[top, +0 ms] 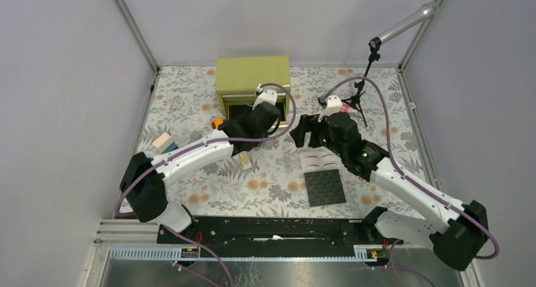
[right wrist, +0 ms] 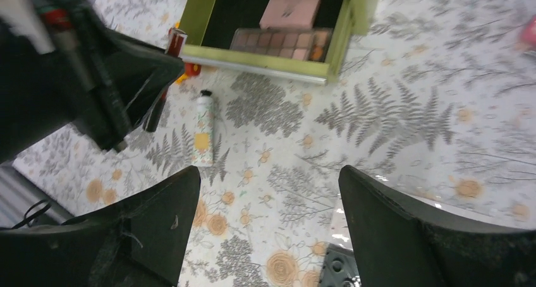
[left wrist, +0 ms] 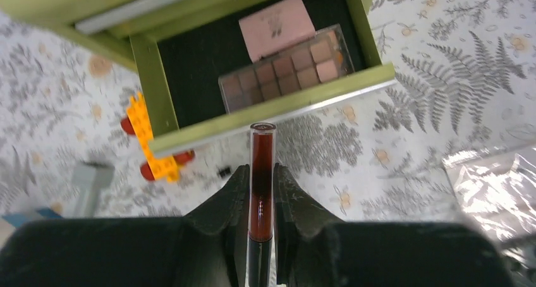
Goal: Organize the makeup
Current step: Place the makeup in the drawer.
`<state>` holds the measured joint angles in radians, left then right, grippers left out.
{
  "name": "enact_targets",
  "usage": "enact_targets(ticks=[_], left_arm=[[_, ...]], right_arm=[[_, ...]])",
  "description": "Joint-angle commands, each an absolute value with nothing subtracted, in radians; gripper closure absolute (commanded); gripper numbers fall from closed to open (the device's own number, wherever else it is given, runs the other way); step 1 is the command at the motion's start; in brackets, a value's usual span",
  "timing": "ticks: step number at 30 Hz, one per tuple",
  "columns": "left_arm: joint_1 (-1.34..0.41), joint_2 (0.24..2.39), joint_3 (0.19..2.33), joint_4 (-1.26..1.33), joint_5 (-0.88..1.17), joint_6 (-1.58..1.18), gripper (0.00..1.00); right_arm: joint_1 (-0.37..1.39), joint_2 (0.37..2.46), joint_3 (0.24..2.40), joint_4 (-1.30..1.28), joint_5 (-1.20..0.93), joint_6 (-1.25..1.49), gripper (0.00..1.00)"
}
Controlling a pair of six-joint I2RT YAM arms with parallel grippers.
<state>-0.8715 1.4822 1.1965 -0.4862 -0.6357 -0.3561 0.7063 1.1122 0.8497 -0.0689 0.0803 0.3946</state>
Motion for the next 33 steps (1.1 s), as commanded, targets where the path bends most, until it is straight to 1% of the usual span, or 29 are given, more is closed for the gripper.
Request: enact_targets(ticks=[1, 6, 9, 13, 15, 18, 22, 25, 29, 31, 33], left_arm=[[-0.801, 1.575, 1.262, -0.331, -0.540, -0.072, 1.00], [-0.720, 1.634, 1.272, -0.200, -0.451, 0.100, 1.00], [-0.676, 1.662, 1.306, -0.175, -0.373, 0.206, 1.00], [-0.669, 1.696, 1.333, -0.154, -0.298, 0.377, 1.00], [-0.670, 1.702, 1.317, -0.140, -0.234, 0.478, 1.00], [-0.670, 1.707, 1.284, -0.114, -0.208, 0.573, 1.00], [-0.669, 1.741, 1.262, -0.139, -0.229, 0.687, 1.00], [-0.664, 1.768, 1.243, -0.093, -0.284, 0.741, 1.00], [-0.641, 1.803, 1.246, -0.074, -0.278, 0.789, 1.00], [-0.633, 1.817, 1.255, -0.079, -0.260, 0.801, 0.96], [-0.628, 1.824, 1.261, -0.079, -0.239, 0.800, 0.90]], right_arm=[[0.711, 0.964, 0.839, -0.135, 0.274, 0.347, 0.12], [0.712, 0.767, 0.790, -0.184, 0.442, 0.304, 0.09], [0.710, 0.660, 0.755, -0.198, 0.502, 0.295, 0.07], [0.711, 0.571, 0.720, -0.206, 0.538, 0.280, 0.06], [0.710, 0.546, 0.708, -0.208, 0.538, 0.277, 0.06], [0.711, 0.516, 0.700, -0.207, 0.541, 0.278, 0.06], [0.712, 0.497, 0.699, -0.206, 0.552, 0.270, 0.05], [0.711, 0.493, 0.699, -0.207, 0.551, 0.267, 0.05], [0.711, 0.487, 0.695, -0.207, 0.546, 0.277, 0.05], [0.711, 0.480, 0.692, -0.208, 0.547, 0.281, 0.05], [0.711, 0.474, 0.687, -0.207, 0.552, 0.283, 0.05]])
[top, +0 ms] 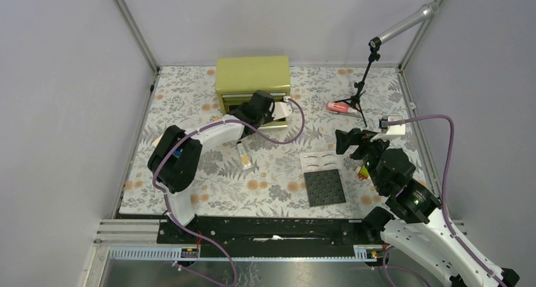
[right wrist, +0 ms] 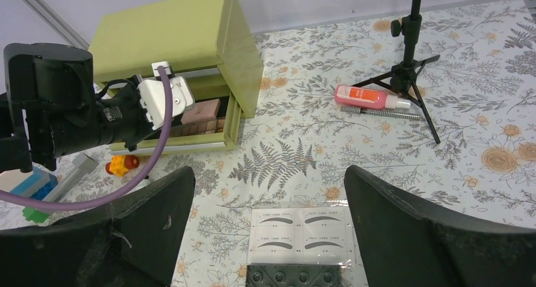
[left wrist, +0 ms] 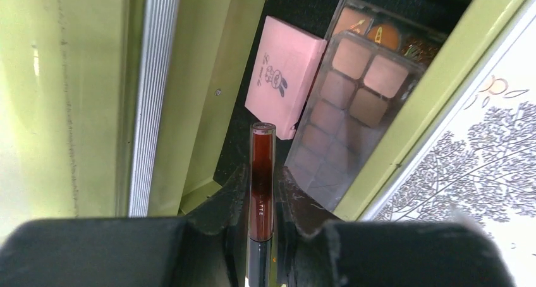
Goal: Organize the makeup
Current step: Place the makeup in the drawer.
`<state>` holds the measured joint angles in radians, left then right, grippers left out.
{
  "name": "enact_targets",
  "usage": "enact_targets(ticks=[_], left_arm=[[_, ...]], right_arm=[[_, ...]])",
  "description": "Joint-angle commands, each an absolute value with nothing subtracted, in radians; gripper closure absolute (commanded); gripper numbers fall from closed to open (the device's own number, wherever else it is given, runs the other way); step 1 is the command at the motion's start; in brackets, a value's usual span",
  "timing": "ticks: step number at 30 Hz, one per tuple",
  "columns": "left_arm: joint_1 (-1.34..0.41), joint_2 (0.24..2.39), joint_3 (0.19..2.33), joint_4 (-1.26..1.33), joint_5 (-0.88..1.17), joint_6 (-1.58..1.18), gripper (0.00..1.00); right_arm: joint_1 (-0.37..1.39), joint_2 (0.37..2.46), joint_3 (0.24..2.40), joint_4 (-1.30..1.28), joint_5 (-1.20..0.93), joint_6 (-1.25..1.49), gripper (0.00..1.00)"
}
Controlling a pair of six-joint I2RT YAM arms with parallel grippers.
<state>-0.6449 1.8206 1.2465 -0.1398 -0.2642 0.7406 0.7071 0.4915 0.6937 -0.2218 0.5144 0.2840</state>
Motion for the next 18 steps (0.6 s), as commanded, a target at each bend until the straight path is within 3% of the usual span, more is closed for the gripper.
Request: enact_targets(ticks=[1, 5, 10, 18], left_arm=[[-0.628, 1.826, 1.261, -0.075, -0.233, 0.799, 0.84], [-0.626, 1.834, 1.258, -0.061, -0.231, 0.803, 0.70], [-0.626, 1.836, 1.253, -0.065, -0.227, 0.796, 0.60], [-0.627, 1.801, 1.254, -0.040, -0.253, 0.735, 0.56]], right_arm=[[0.711, 0.471, 0.687, -0.208, 0.555, 0.285, 0.05], [0.711, 0.469, 0.686, -0.212, 0.557, 0.292, 0.05], [0.711, 0.485, 0.686, -0.212, 0.562, 0.301, 0.05], [0.711, 0.575, 0.727, -0.272, 0.607, 0.359, 0.05]])
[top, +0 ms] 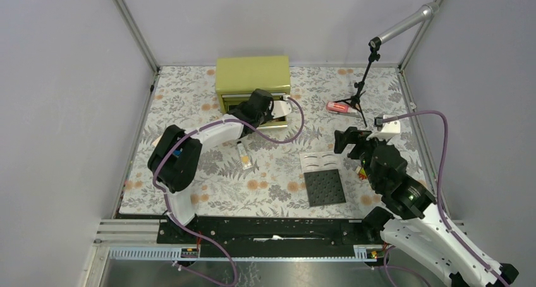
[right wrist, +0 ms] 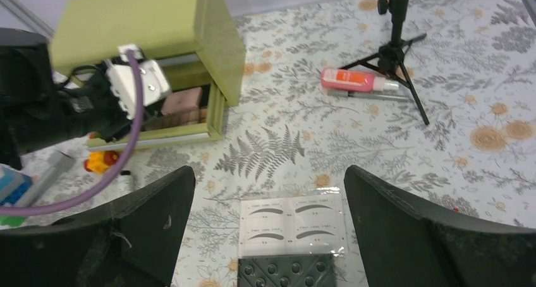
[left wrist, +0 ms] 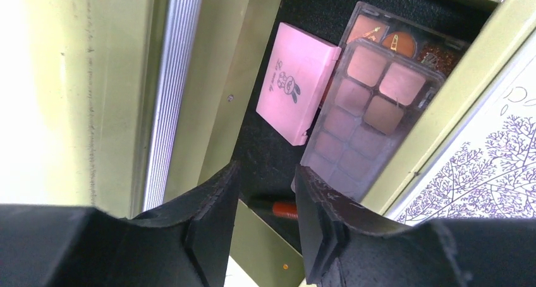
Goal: Organize the makeup
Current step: Place the makeup in the drawer.
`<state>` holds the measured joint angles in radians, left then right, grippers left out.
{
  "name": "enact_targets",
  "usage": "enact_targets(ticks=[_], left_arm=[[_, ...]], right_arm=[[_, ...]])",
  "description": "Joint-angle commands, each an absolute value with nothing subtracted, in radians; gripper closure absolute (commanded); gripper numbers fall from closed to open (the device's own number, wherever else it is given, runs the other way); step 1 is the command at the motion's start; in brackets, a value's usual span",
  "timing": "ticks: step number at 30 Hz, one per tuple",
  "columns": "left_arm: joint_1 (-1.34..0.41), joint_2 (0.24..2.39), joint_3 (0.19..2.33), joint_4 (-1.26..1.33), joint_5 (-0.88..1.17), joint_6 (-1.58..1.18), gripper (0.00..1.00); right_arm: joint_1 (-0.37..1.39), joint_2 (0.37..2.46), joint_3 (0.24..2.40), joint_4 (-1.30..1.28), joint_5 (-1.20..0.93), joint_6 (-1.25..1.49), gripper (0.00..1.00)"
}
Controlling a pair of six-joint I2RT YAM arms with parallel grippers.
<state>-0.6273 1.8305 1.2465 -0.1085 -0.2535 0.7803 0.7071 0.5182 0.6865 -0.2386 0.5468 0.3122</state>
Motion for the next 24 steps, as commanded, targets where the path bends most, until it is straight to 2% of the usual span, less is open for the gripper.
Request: enact_targets(ticks=[1, 6, 14, 18, 24], left_arm=[[-0.630, 1.790, 1.259, -0.024, -0.269, 0.702, 0.53], [-0.681, 1.746, 1.283, -0.016, -0.321, 0.542, 0.47], [-0.701, 1.655, 1.354, -0.113, -0.432, 0.082, 0.27], [-0.656, 1.620, 1.392, -0.265, -0.469, -0.147, 0.25], [-0.584, 1.490, 1.276, -0.330, -0.340, -0.376, 0.24]], right_arm=[[0.711, 0.603, 0.738, -0.289, 0.608, 0.372, 0.04], [0.711, 0.748, 0.793, -0.339, 0.560, 0.407, 0.03], [0.703, 1.022, 0.922, -0.438, 0.376, 0.378, 0.01], [0.640, 1.098, 0.965, -0.504, 0.267, 0.423, 0.01], [0.425, 1.212, 0.930, -0.493, -0.064, 0.495, 0.00]])
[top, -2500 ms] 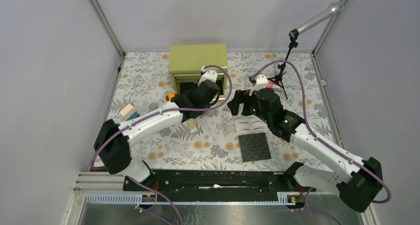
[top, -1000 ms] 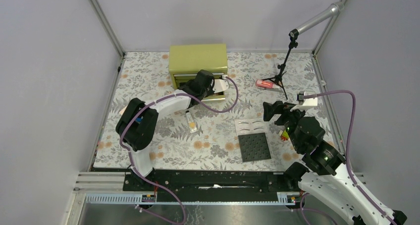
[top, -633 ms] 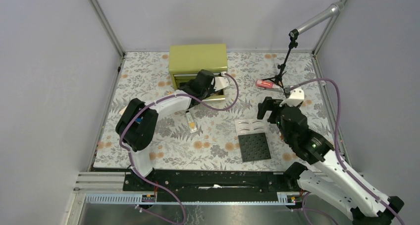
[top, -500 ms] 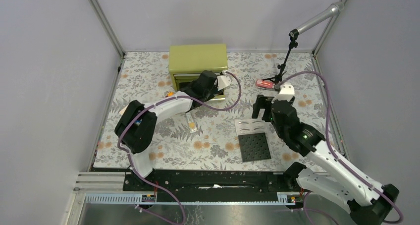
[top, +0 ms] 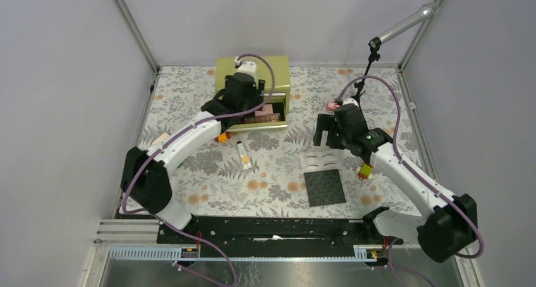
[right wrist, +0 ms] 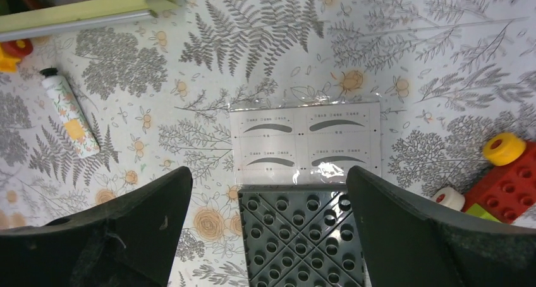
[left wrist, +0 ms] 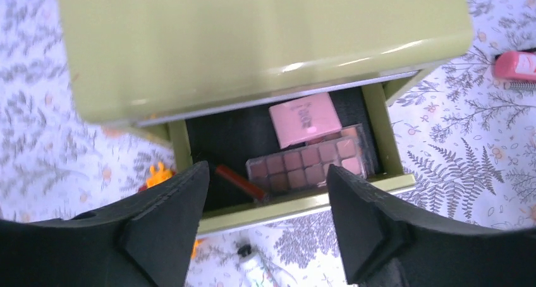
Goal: Organize the makeup
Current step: Place the makeup in the drawer, then pick up the makeup from the center of the board.
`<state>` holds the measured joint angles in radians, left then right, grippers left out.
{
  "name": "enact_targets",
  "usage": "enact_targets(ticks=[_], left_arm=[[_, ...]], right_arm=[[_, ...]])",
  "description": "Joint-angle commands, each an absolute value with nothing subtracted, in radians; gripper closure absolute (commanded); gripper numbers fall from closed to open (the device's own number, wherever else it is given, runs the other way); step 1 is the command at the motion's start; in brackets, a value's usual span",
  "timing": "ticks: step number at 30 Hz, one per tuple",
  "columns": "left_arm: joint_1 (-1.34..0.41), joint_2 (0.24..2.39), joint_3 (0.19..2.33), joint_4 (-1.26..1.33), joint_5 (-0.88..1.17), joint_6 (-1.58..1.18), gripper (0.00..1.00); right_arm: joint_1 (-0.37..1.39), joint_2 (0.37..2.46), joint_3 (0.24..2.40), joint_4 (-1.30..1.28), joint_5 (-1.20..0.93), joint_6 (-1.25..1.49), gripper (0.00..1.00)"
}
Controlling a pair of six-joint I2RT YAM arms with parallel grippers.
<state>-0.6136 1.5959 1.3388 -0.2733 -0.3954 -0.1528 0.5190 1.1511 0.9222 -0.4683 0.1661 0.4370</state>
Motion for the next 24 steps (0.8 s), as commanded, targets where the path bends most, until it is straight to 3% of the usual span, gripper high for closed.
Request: enact_targets(ticks=[1, 4, 13, 24], left_arm=[[-0.584, 1.462, 1.249, -0.326, -0.326, -0.386, 0.20], [-0.583, 1.387, 1.171, -0.314, -0.302, -0.438, 0.02], [-0.600, 1.241, 0.924, -0.113, -0.006, -0.574, 0.01], [-0.668, 1.261, 0.735, -0.278, -0.409, -0.828, 0.05]], right_arm=[[0.413, 1.232, 0.928, -0.484, -0.067, 0.494, 0.00], [0.390, 1.277, 0.927, -0.479, -0.024, 0.479, 0.00], [0.199, 1.253, 0.778, -0.357, -0.065, 0.497, 0.00], [0.179, 1.190, 0.738, -0.305, -0.161, 0.438, 0.00]])
